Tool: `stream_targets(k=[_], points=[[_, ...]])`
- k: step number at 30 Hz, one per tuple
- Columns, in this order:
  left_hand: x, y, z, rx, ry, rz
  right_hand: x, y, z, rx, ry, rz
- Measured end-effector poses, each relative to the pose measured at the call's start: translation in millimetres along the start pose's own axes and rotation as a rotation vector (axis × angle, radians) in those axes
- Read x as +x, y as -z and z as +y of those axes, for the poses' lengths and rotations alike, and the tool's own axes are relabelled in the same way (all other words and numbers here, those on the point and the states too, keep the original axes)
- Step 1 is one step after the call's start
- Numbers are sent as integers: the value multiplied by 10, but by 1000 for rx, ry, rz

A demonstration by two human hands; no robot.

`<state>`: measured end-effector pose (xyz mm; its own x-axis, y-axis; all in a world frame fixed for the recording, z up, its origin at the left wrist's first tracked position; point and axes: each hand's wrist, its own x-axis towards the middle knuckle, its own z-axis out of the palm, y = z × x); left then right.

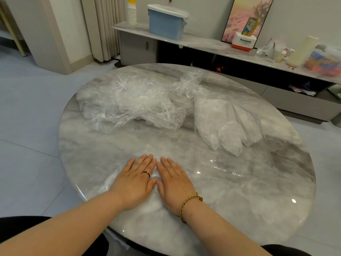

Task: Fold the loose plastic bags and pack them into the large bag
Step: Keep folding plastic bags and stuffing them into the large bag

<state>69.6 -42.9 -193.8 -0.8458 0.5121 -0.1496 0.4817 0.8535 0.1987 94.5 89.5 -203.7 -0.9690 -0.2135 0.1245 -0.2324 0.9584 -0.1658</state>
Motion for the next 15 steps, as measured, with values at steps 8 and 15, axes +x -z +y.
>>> stream_targets(k=[8,15], points=[[50,165,-94,-163,11,56,-12,113,54,32,4,50],[45,354,-288,-153,172,93,-62,173,-106,89,338,330]])
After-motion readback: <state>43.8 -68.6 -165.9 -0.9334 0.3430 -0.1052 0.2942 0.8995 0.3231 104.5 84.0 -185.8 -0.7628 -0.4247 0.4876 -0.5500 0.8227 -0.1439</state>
